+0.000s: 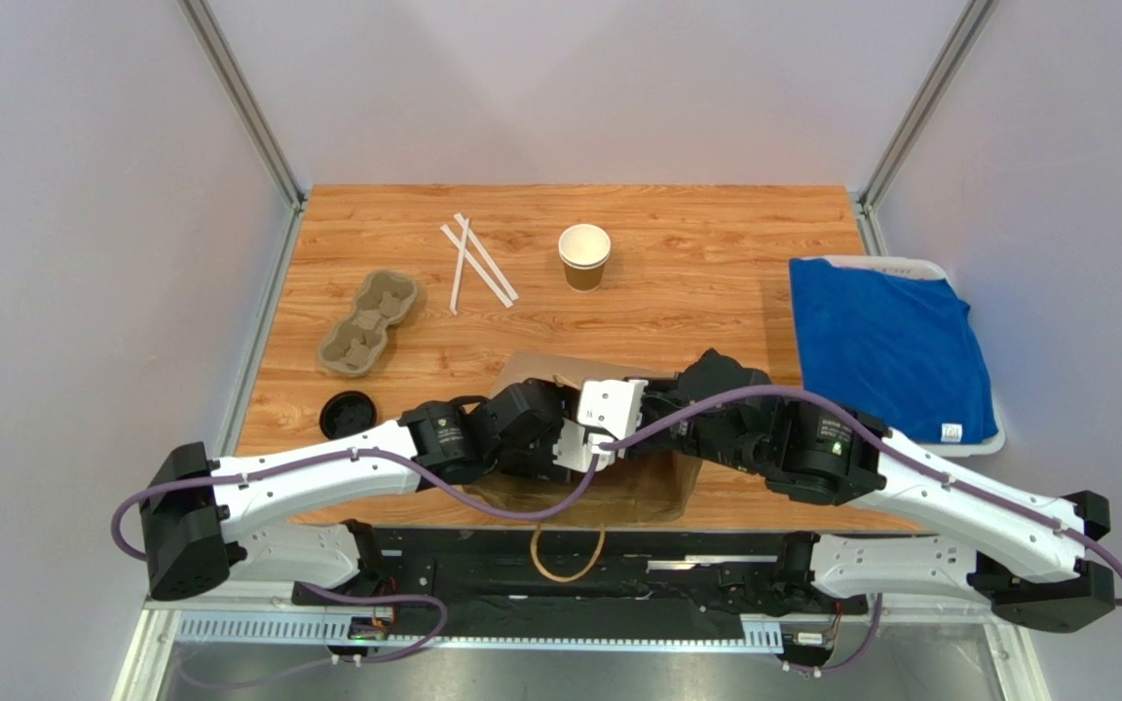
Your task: Pack the takeout coffee
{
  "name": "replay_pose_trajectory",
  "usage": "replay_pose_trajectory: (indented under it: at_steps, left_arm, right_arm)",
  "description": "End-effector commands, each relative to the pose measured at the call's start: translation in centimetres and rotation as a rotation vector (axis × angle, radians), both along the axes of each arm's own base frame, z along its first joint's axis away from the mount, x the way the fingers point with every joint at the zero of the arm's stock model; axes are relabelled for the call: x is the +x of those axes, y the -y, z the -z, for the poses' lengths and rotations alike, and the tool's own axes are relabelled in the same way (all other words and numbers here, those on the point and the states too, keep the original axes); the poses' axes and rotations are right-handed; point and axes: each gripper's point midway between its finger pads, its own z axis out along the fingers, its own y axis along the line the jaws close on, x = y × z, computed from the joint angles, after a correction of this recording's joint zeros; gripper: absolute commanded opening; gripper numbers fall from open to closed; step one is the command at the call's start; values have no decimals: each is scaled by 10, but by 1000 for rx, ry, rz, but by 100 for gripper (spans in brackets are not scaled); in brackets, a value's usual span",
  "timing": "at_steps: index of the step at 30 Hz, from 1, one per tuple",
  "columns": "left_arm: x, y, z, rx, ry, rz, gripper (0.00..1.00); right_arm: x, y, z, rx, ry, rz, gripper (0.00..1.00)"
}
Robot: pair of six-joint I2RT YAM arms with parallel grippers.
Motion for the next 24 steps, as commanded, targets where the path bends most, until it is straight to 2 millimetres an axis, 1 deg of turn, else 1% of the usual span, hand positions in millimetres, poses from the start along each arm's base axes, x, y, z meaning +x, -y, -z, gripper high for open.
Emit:
replay_pose_trajectory:
  at_steps: [1, 7, 9, 13, 14, 17, 18, 20, 22, 23, 24]
  left_arm:
    - [1, 7, -9, -33, -15, 25, 19]
    - [3, 7, -8, -28, 12, 37, 19]
    - [2, 6, -4, -20, 14, 44, 19]
    - [2, 4, -1, -16, 14, 42, 19]
    - [0, 2, 5, -9, 10, 46, 19]
    - [0, 2, 7, -33, 17, 44, 19]
    - [0, 3, 5, -45, 20, 45, 19]
    - [0, 6, 1, -63, 25, 48, 19]
    - [0, 4, -2, -59, 26, 37, 19]
    - [0, 6, -7, -71, 21, 34, 19]
    - [-1, 7, -8, -71, 14, 36, 19]
  right_arm:
    - [-3, -9, -25, 80, -36, -50, 0]
    - [-6, -10, -26, 86, -72, -73, 0]
    - [-10, -10, -24, 85, -83, -92, 0]
    - [-11, -9, -22, 66, -78, -100, 0]
    - [-11, -8, -19, 54, -80, -101, 0]
    - [-12, -7, -12, 29, -90, -106, 0]
    - [-11, -8, -11, 25, -96, -102, 0]
    - [-19, -10, -8, 13, -128, -134, 0]
    - [-18, -12, -12, 16, -131, -129, 0]
    - [-17, -11, -13, 14, -133, -126, 0]
    - [-18, -12, -19, 27, -135, -126, 0]
